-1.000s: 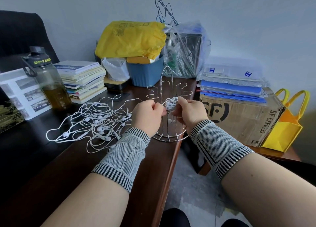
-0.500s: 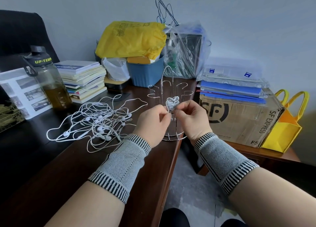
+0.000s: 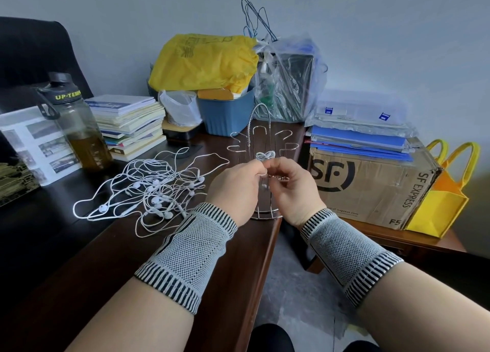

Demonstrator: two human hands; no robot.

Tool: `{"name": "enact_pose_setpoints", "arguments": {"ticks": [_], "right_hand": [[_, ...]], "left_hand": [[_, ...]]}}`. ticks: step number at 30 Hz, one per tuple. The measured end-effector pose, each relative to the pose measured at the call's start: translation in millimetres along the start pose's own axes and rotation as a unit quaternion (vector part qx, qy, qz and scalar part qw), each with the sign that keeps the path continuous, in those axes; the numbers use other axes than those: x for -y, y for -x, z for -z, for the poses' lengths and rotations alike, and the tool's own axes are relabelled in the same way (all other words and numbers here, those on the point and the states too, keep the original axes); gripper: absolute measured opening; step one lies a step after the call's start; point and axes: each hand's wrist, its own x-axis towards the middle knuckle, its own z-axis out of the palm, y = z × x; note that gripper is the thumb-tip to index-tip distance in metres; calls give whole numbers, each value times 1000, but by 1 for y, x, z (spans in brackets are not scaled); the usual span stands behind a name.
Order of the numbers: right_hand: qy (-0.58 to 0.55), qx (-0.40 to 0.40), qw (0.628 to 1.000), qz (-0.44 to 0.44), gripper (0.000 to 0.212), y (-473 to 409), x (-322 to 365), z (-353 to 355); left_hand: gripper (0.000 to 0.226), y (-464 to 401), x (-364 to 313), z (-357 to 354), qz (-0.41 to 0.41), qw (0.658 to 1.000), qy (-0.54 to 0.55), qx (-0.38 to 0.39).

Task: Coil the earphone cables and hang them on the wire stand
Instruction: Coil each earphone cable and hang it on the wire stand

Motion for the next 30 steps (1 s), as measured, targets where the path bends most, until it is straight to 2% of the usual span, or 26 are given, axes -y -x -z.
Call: {"name": "enact_pose_setpoints", "arguments": {"ticks": [4,8,12,17,21,25,30], "right_hand": [[21,-12,1000,15,21,-1,0,0],[2,-34,999,-33,6,-2,-1,2],[-103,-50,990,-88,12,-3,4,3],[-230,-84,955,-165,21,-6,12,0],[-242,-96,942,-210,24,-14,13,0],[-222,-88,935,-262,26,-26,14,3],[-174,-85,940,-282,28,-36,13,1]], "left_hand": [[18,0,-2,4,19,1000,19,-1],[15,-5,-1,15,30,999,27,-32],[16,-14,3,31,8,1000,16,-17],[18,-24,-2,30,27,994,71,-81],[37,-33,-7,23,79,990,44,-108],[50,-36,-6,16,124,990,-22,-61],[54,-31,2,3,142,987,58,-37]]}}
